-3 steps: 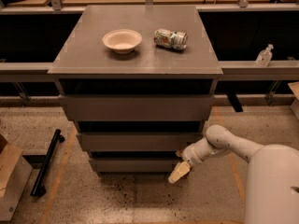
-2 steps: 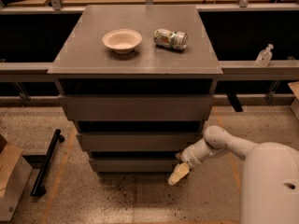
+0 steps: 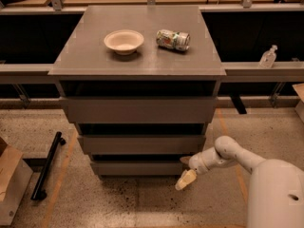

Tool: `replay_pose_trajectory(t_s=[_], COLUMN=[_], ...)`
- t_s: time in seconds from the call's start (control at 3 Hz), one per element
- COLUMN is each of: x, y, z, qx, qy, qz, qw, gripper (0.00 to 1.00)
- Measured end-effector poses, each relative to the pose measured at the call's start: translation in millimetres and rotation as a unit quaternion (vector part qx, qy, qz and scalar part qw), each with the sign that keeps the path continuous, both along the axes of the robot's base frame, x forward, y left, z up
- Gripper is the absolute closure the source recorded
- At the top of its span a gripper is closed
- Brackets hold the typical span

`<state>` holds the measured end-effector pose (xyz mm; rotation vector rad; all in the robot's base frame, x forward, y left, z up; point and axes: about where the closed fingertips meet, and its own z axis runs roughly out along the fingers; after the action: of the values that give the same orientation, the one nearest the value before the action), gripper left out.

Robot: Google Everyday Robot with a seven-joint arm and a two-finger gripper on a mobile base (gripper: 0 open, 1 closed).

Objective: Open bottom drawer

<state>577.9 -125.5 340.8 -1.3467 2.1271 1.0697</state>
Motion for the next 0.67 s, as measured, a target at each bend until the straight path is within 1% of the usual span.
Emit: replay_pose_trajectory(t_s=[0.33,0.67], x=[19.4,23.1], y=[-16.6,-18.2], z=[-28.2,-28.5], qx=[0.043,0.043], qy=[-0.023,-0.026], qz=[-0.011,-0.013], qw=[0.9988,0.9986], gripper=[0.0,0.0])
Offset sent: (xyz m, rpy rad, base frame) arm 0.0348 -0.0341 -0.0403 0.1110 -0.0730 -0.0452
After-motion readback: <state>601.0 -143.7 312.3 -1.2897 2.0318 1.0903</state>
